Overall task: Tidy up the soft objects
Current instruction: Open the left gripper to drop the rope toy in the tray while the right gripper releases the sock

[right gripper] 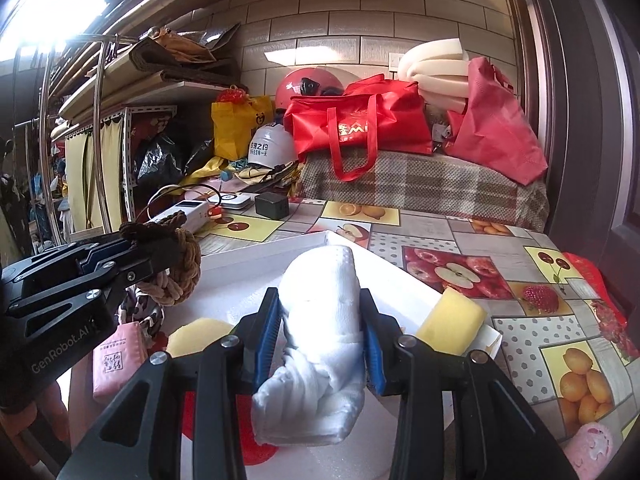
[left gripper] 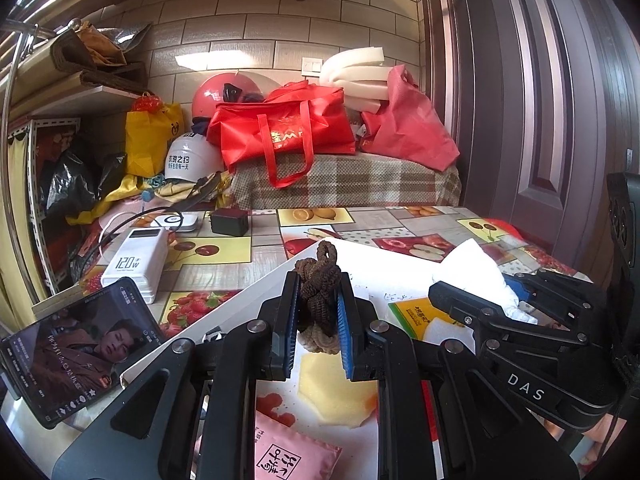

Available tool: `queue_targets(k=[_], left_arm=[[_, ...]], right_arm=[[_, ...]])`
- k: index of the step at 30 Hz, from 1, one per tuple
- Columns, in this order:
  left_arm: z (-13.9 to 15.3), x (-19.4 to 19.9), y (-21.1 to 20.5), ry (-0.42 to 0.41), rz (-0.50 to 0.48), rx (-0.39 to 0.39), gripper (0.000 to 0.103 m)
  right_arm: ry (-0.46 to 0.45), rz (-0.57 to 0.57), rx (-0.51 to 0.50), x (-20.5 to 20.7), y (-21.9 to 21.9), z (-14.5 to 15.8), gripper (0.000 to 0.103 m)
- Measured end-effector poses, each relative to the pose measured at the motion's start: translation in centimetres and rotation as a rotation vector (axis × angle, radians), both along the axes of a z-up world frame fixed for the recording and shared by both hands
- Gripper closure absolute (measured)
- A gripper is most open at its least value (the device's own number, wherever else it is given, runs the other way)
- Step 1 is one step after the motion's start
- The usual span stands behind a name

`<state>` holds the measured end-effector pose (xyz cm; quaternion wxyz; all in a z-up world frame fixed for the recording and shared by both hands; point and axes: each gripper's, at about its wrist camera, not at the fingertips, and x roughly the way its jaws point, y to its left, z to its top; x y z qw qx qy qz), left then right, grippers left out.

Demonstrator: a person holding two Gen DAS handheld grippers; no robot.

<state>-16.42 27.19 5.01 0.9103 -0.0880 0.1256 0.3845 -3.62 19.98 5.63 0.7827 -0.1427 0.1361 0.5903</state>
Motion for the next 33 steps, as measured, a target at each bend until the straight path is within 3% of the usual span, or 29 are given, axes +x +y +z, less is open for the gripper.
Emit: queue_targets(k=[1, 3, 4, 5, 6, 7, 8, 13, 14, 33], left_arm=[[0.0, 0.0, 0.0, 0.002, 0.008, 0.002, 0.083], [0.0, 0.0, 0.0, 0.006, 0.032, 0.009, 0.059], [0.0, -0.1, -0.1, 0.004, 0.044, 0.015, 0.031], [0.0, -0.4, -0.1, -0.005, 0.069, 0.02, 0.018], [0.0, -0.8, 0.0, -0.02, 0.084, 0.017, 0.013], [0.0, -1.2, 0.2, -0.036, 0.091, 0.009, 0.001], [-0.1, -1.4, 0.4, -0.048, 0.095, 0.001, 0.0], [-0.1, -1.5, 0.1, -0.044, 0.095, 0.021, 0.0], [-0.1, -1.5, -0.1, -0.043, 0.093, 0.03, 0.0], [0.1, -2.7, -0.5, -0.089, 0.095, -0.005, 0.0]], right_arm=[[-0.001, -0.001, 0.0, 0.0, 0.0, 0.0, 0.064], [-0.004, -0.003, -0.003, 0.0, 0.1, 0.0, 0.064], [-0.006, -0.004, -0.004, -0.1, 0.1, 0.0, 0.056], [-0.011, -0.024, -0.003, 0.0, 0.1, 0.0, 0.047], [-0.006, -0.045, 0.003, 0.3, -0.1, 0.0, 0.041], [0.004, -0.054, 0.007, 0.6, -0.2, 0.0, 0.025], [0.013, -0.058, 0.014, 0.8, -0.4, 0.1, 0.017], [-0.021, -0.063, 0.032, 0.2, -0.6, 0.2, 0.013], [-0.026, -0.067, 0.03, 0.2, -0.6, 0.2, 0.0], [-0.021, -0.108, 0.09, 0.2, -2.2, 0.3, 0.0]])
